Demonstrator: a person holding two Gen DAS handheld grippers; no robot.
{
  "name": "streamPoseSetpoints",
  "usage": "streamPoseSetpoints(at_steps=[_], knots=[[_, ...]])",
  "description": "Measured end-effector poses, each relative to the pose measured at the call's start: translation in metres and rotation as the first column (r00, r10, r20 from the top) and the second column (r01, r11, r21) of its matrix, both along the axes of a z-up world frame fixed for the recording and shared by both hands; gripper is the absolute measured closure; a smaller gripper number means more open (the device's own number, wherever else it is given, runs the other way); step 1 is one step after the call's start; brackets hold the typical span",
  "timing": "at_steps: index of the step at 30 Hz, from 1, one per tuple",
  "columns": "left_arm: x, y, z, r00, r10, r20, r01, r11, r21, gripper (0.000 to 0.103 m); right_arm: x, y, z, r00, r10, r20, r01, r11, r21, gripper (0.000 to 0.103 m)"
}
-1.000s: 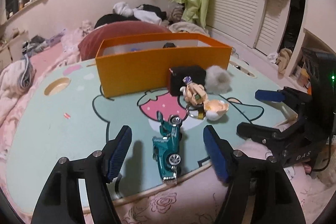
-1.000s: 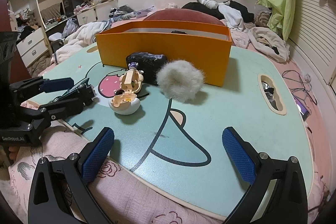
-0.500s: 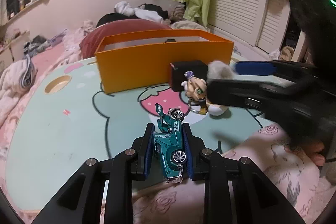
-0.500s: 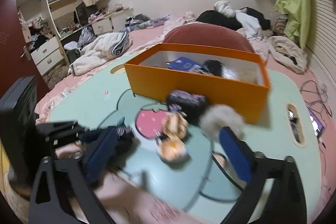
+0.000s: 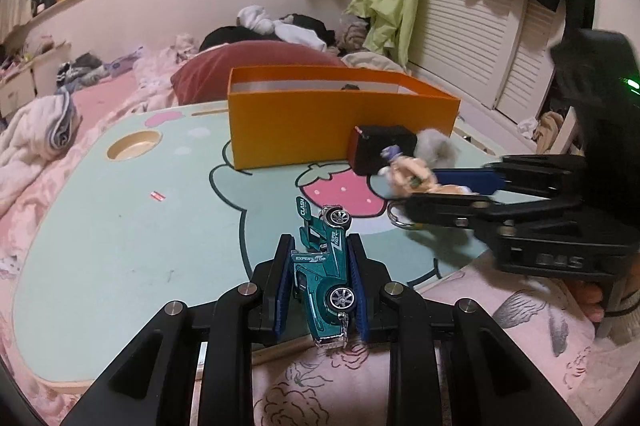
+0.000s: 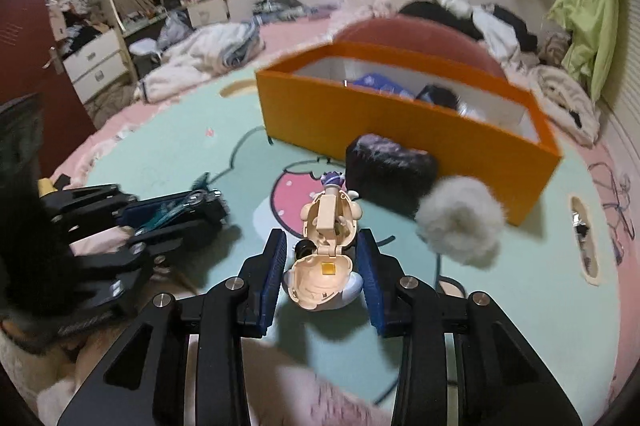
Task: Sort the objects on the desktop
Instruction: 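Drop green car in box with left tool while right drops figurine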
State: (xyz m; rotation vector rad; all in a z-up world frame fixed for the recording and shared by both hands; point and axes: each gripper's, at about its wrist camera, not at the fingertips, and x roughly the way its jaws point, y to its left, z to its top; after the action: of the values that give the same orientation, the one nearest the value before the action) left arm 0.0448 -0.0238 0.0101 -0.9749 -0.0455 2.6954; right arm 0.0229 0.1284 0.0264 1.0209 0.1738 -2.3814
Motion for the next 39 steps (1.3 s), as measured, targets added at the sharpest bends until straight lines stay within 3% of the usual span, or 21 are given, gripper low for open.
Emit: streamPoseSetpoints(at_steps=[4, 10, 13, 15, 16, 17, 18, 20, 21, 22, 23, 24, 26, 31, 39], knots=[[-0.005, 0.004, 0.015, 0.999, -0.030, -0.025, 0.031, 0.998, 0.056, 0.079, 0.013, 0.015, 0.019, 0.999, -0.007, -0.052, 0.004, 0.998, -0.069, 0.066], [-0.034, 0.016, 0.067, 0.991, -0.043, -0.123, 0.049, 0.998, 0.051, 0.079, -0.006, 0.015, 0.063, 0.989, -0.041, -0.142, 0.027, 0.995, -0.101, 0.066], [-0.073, 0.009, 0.095, 0.990, 0.015, -0.141, 0.001, 0.993, 0.114, 0.079, -0.032, 0.013, 0.088, 0.984, -0.072, -0.163, 0.050, 0.989, -0.136, 0.066], [-0.096, 0.004, 0.100, 0.987, 0.075, -0.141, -0.059, 0.991, 0.117, 0.077, -0.050, 0.014, 0.094, 0.978, -0.115, -0.171, 0.091, 0.985, -0.145, 0.066], [-0.114, 0.004, 0.097, 0.983, 0.128, -0.133, -0.117, 0.989, 0.086, 0.071, -0.065, 0.014, 0.093, 0.975, -0.151, -0.163, 0.128, 0.981, -0.144, 0.065], [-0.126, 0.004, 0.090, 0.980, 0.162, -0.116, -0.157, 0.986, 0.051, 0.045, -0.075, 0.017, 0.088, 0.972, -0.182, -0.145, 0.163, 0.977, -0.139, 0.065], [-0.135, 0.006, 0.082, 0.978, 0.186, -0.095, -0.186, 0.983, 0.009, 0.030, -0.087, 0.020, 0.082, 0.971, -0.216, -0.105, 0.202, 0.970, -0.134, 0.060], [-0.154, 0.013, 0.051, 0.980, 0.197, -0.006, -0.197, 0.973, -0.119, 0.030, -0.113, 0.024, 0.054, 0.971, -0.234, 0.050, 0.238, 0.966, -0.105, 0.044], [-0.160, 0.014, 0.038, 0.983, 0.178, 0.046, -0.170, 0.975, -0.144, 0.029, -0.121, 0.025, 0.040, 0.967, -0.224, 0.121, 0.236, 0.968, -0.091, 0.043], [-0.157, 0.009, 0.031, 0.984, 0.174, 0.032, -0.170, 0.980, -0.100, 0.028, -0.125, 0.026, 0.027, 0.962, -0.213, 0.169, 0.227, 0.971, -0.069, 0.043], [-0.155, 0.004, 0.028, 0.986, 0.164, 0.038, -0.162, 0.985, -0.059, 0.027, -0.117, 0.024, 0.025, 0.971, -0.226, 0.079, 0.229, 0.973, -0.028, 0.034], [-0.154, 0.000, 0.027, 0.986, 0.156, 0.056, -0.156, 0.988, -0.018, 0.027, -0.113, 0.027, 0.025, 0.968, -0.243, 0.053, 0.245, 0.969, -0.036, 0.030], [-0.153, -0.004, 0.026, 0.986, 0.142, 0.089, -0.144, 0.989, 0.015, 0.027, -0.110, 0.034, 0.023, 0.965, -0.252, 0.075, 0.257, 0.965, -0.060, 0.028], [-0.133, 0.015, 0.034, 0.990, 0.139, 0.003, -0.137, 0.980, -0.144, 0.027, -0.099, 0.034, 0.023, 0.970, -0.235, 0.069, 0.239, 0.969, -0.057, 0.028], [-0.109, 0.013, 0.039, 0.994, 0.104, -0.037, -0.108, 0.985, -0.135, 0.027, -0.084, 0.042, 0.027, 0.975, -0.215, 0.058, 0.219, 0.974, -0.065, 0.027]])
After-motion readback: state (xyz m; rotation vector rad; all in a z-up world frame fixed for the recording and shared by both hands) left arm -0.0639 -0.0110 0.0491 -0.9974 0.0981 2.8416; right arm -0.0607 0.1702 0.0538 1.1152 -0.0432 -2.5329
